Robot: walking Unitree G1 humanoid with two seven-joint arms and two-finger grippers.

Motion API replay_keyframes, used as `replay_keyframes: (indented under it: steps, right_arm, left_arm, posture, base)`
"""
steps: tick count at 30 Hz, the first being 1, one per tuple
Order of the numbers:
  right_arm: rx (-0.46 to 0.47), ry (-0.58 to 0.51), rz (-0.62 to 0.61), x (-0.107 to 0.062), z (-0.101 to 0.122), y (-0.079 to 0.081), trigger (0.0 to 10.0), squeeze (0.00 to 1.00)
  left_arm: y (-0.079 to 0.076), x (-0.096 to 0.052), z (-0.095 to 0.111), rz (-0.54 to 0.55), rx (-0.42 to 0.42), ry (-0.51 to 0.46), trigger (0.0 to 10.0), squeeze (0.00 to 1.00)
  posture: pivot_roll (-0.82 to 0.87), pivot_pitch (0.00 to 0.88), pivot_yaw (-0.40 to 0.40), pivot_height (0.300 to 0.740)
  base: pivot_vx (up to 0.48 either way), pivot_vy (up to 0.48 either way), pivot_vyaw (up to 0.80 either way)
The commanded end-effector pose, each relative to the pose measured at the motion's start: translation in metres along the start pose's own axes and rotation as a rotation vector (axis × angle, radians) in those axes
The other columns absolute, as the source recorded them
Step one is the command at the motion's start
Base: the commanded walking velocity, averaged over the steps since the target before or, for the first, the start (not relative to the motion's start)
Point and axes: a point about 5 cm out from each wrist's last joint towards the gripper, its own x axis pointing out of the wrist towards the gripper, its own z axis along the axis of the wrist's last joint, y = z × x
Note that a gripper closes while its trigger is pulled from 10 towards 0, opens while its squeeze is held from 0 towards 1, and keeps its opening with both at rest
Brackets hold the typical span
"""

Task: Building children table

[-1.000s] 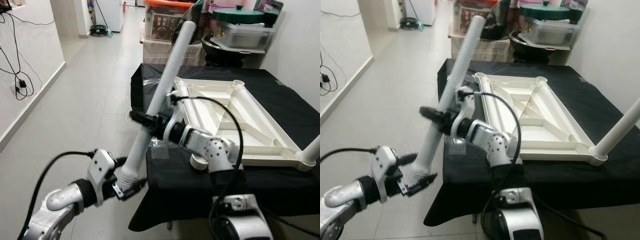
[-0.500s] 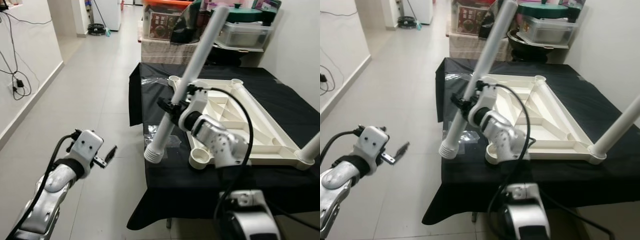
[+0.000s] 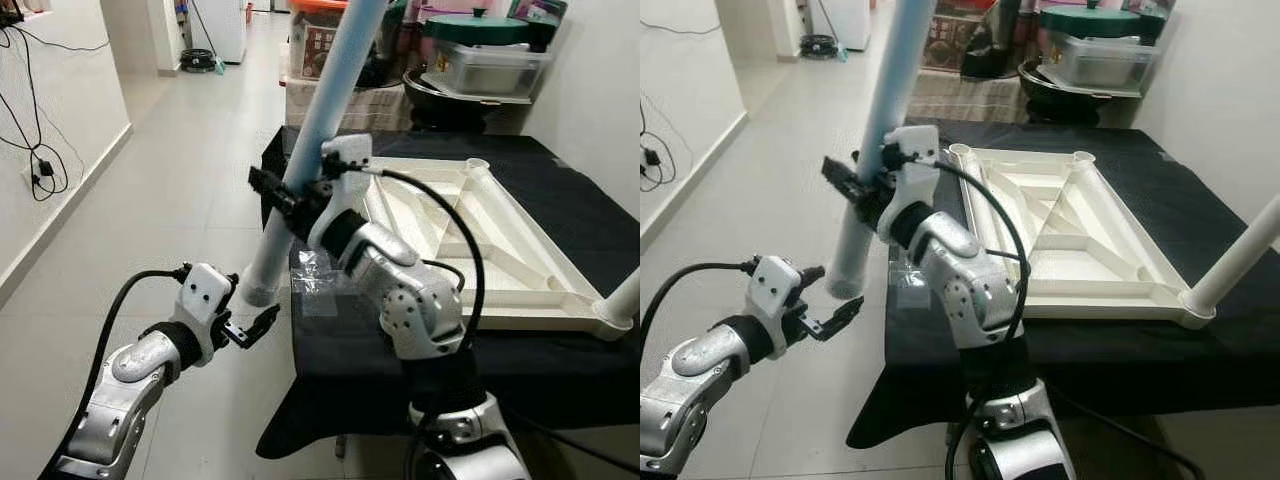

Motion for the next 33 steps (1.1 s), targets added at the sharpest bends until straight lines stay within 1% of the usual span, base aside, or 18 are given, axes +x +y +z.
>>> replay_keyframes:
  steps: [1, 3, 5, 9, 13, 15, 18, 21, 23, 26, 29, 30, 31, 33]
  right_arm:
    - [-0.004, -0.033, 0.024, -0.002, 0.005, 0.004, 0.0, 0.00]
    - [0.003, -0.033, 0.071, -0.003, 0.006, 0.010, 0.0, 0.00]
    - [0.004, -0.033, 0.082, -0.004, 0.006, 0.012, 0.0, 0.00]
    - [0.009, -0.028, 0.141, -0.006, 0.006, 0.021, 0.0, 0.00]
    - [0.011, -0.033, 0.171, -0.007, 0.008, 0.026, 0.0, 0.00]
    - [0.006, -0.029, 0.218, -0.009, 0.009, 0.032, 0.0, 0.00]
    - [0.006, -0.020, 0.238, -0.009, 0.006, 0.035, 0.0, 0.00]
    - [0.016, 0.005, 0.283, -0.011, 0.002, 0.041, 0.0, 0.00]
    - [0.018, 0.011, 0.293, -0.011, 0.001, 0.042, 0.0, 0.00]
    - [0.026, 0.050, 0.280, -0.012, -0.006, 0.039, 0.0, 0.00]
    - [0.034, 0.054, 0.275, -0.012, -0.006, 0.039, 0.0, 0.00]
    - [0.036, 0.053, 0.275, -0.012, -0.006, 0.039, 0.0, 0.00]
    - [0.038, 0.051, 0.275, -0.012, -0.005, 0.039, 0.0, 0.00]
    - [0.038, 0.051, 0.275, -0.012, -0.005, 0.039, 0.0, 0.00]
  left_arm:
    - [0.001, 0.000, 0.001, -0.010, 0.022, 0.001, 10.0, 0.00]
    - [0.003, 0.001, -0.001, 0.003, 0.044, 0.010, 10.0, 0.00]
    - [0.004, 0.001, -0.001, 0.004, 0.047, 0.011, 10.0, 0.00]
    - [0.002, 0.004, -0.003, -0.018, 0.036, 0.008, 10.0, 0.00]
    - [0.001, 0.006, -0.005, -0.024, 0.031, 0.012, 10.0, 0.00]
    - [-0.002, 0.007, -0.005, -0.041, 0.017, 0.006, 10.0, 0.00]
    - [-0.004, 0.009, -0.004, -0.051, 0.011, 0.000, 10.0, 0.00]
    - [-0.008, 0.012, -0.001, -0.068, -0.002, -0.029, 10.0, 0.00]
    - [-0.009, 0.013, 0.001, -0.072, -0.003, -0.036, 10.0, 0.00]
    - [-0.011, 0.016, 0.004, -0.087, 0.008, -0.053, 10.0, 0.00]
    - [-0.010, 0.017, 0.003, -0.088, 0.008, -0.051, 10.0, 0.00]
    - [-0.010, 0.017, 0.003, -0.088, 0.008, -0.049, 9.7, 0.00]
    - [-0.011, 0.017, 0.002, -0.095, 0.007, -0.049, 1.7, 0.00]
    - [-0.011, 0.017, 0.002, -0.095, 0.007, -0.049, 1.7, 0.00]
  posture:
    - [0.12, 0.000, -0.074, 0.740]
    - [0.11, 0.000, -0.072, 0.740]
    - [0.11, 0.000, -0.072, 0.740]
    - [0.11, 0.000, -0.070, 0.740]
    - [0.10, 0.000, -0.070, 0.740]
    - [0.10, 0.000, -0.071, 0.740]
    - [0.10, 0.000, -0.072, 0.740]
    - [0.10, 0.000, -0.078, 0.740]
    - [0.10, 0.000, -0.078, 0.740]
    - [0.10, 0.000, -0.079, 0.740]
    - [0.10, 0.000, -0.079, 0.740]
    - [0.10, 0.000, -0.076, 0.740]
    - [0.10, 0.000, -0.075, 0.740]
    - [0.10, 0.000, -0.075, 0.740]
  base:
    - [0.000, 0.000, 0.00]
    - [0.000, 0.000, 0.00]
    - [0.000, 0.000, 0.00]
    - [0.000, 0.000, 0.00]
    - [0.000, 0.000, 0.00]
    - [0.000, 0.000, 0.00]
    - [0.000, 0.000, 0.00]
    - [0.000, 0.000, 0.00]
    - [0.000, 0.000, 0.00]
    - [0.000, 0.000, 0.00]
    - [0.000, 0.000, 0.00]
    - [0.000, 0.000, 0.00]
    - [0.000, 0.000, 0.00]
    - [0.000, 0.000, 0.00]
